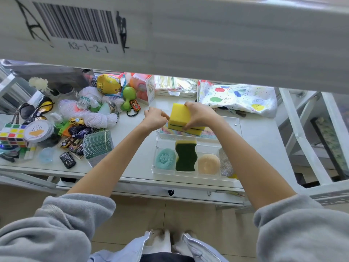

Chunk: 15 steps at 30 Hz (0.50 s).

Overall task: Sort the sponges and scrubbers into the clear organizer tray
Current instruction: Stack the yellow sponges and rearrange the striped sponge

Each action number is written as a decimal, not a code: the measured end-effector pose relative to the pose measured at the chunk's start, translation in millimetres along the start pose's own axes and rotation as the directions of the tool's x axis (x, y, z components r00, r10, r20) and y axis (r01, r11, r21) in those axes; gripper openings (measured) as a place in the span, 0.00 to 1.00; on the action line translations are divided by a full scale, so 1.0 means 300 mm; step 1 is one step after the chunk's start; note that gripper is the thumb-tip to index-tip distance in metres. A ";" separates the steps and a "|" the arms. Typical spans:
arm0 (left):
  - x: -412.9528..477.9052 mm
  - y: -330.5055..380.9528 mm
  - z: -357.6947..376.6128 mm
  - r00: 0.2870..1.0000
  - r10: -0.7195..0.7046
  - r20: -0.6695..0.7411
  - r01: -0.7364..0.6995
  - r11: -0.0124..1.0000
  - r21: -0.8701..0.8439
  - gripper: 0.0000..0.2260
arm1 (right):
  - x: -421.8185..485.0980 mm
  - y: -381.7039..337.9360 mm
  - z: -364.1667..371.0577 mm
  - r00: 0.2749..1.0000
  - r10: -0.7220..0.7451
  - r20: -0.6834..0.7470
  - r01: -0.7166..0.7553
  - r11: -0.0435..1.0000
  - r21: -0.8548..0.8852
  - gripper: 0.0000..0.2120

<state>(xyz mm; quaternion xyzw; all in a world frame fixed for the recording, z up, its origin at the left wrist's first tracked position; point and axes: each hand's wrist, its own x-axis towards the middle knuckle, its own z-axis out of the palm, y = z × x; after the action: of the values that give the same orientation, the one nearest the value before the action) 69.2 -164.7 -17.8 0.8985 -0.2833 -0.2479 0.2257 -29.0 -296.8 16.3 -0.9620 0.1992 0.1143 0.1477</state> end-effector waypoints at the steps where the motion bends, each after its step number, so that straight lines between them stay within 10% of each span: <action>1: -0.005 0.023 -0.001 0.999 0.042 -0.029 -0.041 0.999 0.017 0.19 | -0.015 0.029 -0.025 1.000 0.016 -0.010 -0.016 1.000 0.012 0.35; 8: -0.015 0.206 0.134 0.965 0.221 0.144 -0.228 0.973 0.034 0.13 | -0.176 0.283 -0.143 0.982 0.180 -0.061 -0.183 0.982 -0.051 0.33; 15: 0.027 0.322 0.265 0.965 0.180 0.193 -0.230 0.930 0.285 0.29 | -0.264 0.407 -0.118 0.977 0.208 -0.047 -0.208 0.978 -0.011 0.34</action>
<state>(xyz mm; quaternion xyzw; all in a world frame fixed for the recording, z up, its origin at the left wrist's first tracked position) -9.0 -262.1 -29.3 0.8645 -0.4282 -0.2491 0.0851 -144.9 -387.8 42.1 -0.9393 0.3013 0.1087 0.1229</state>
